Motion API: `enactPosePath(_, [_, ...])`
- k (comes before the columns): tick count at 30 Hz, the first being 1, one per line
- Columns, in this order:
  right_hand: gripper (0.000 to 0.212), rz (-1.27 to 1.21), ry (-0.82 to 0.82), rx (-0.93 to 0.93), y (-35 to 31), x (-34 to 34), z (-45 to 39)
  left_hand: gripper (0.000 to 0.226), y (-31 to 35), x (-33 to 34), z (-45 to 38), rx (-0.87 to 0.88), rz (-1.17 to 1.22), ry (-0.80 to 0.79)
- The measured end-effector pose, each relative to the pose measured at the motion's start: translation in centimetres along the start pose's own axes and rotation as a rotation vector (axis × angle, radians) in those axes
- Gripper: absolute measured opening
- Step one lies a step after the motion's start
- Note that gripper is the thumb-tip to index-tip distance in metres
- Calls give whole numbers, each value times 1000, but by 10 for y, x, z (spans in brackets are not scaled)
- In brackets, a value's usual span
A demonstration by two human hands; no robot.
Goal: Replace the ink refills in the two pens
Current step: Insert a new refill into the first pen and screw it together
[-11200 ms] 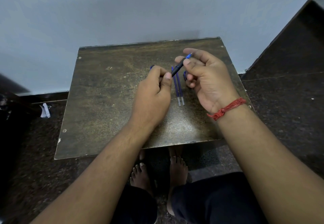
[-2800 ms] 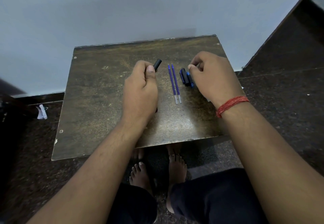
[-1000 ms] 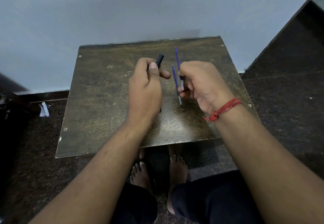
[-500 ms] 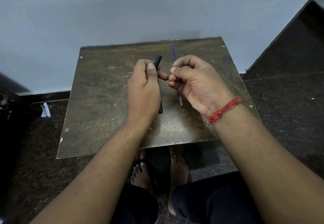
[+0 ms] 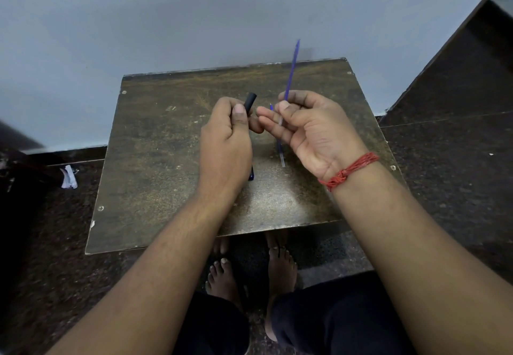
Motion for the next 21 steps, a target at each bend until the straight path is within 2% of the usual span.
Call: enactPosePath(21, [15,-41,41,9,-3,-14,-9,22,0,6,2,6,-54,-48])
Point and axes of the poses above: each hand's wrist, its own z-axis away from the middle knuckle, its own x-axis out of the palm, y = z × x, the point moved 5 cm from there along -z, towards the middle knuckle, and after that the axes turned 12 degrees about -x, right-handed, at the moved point
